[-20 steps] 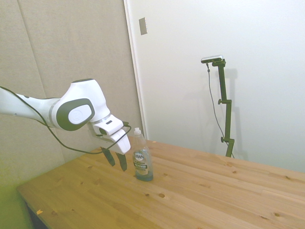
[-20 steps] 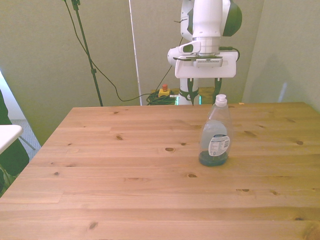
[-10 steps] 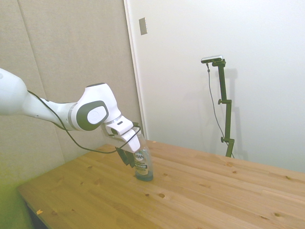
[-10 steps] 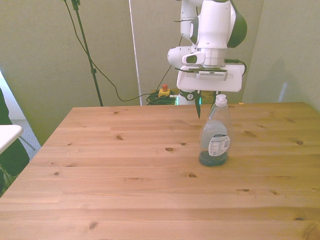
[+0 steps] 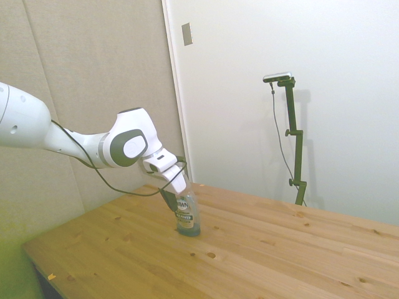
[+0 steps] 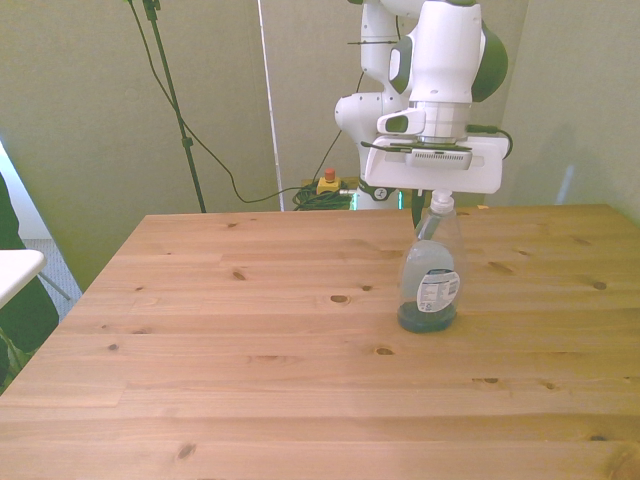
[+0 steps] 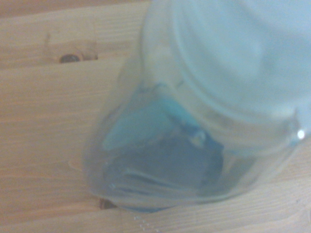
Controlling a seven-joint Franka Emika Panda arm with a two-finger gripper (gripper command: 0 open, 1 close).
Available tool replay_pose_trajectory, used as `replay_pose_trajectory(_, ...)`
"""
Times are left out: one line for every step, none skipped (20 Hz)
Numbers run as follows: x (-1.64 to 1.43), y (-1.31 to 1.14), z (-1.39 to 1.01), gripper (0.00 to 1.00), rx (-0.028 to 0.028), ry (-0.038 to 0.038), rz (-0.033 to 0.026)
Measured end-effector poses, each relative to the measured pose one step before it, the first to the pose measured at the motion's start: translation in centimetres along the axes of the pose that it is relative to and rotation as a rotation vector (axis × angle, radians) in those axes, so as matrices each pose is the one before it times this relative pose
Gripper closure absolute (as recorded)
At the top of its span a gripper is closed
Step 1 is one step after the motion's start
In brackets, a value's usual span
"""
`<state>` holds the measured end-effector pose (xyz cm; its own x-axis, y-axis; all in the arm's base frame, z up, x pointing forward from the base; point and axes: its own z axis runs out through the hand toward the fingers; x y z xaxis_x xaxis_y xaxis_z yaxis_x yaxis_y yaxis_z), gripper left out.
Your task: Knock down the dish soap
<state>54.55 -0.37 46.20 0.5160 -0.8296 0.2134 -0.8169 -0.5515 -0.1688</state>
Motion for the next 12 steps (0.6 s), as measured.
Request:
replay_pose_trajectory(0.263,-0.413,-0.319,1.00,0.00667,0.00471,0.00782)
replay_pose_trajectory(0.327,-0.438,-0.302,1.00,0.00659,0.00676,0.00759)
replay_pose_trajectory(0.337,-0.447,-0.169,1.00,0.00427,0.00785,0.01011)
replay_pose_trajectory(0.333,-0.480,-0.046,1.00,0.00284,0.00644,0.00968)
replay_pose_trajectory(0.309,-0.534,0.034,1.00,0.00324,0.00420,0.00952)
replay_pose_trajectory(0.250,-0.563,0.186,1.00,0.00189,0.00242,0.00955)
replay_pose_trajectory(0.204,-0.580,0.305,1.00,0.00089,0.00063,0.01027)
replay_pose_trajectory(0.194,-0.627,0.379,1.00,0.00063,0.00041,0.01001)
replay_pose_trajectory(0.186,-0.641,0.418,1.00,0.00025,0.00071,0.01073)
replay_pose_trajectory(0.172,-0.631,0.383,1.00,0.00107,0.00088,0.01010)
replay_pose_trajectory(0.234,-0.630,0.323,1.00,0.00198,0.00181,0.00907)
replay_pose_trajectory(0.266,-0.627,0.237,1.00,0.00319,0.00270,0.01090)
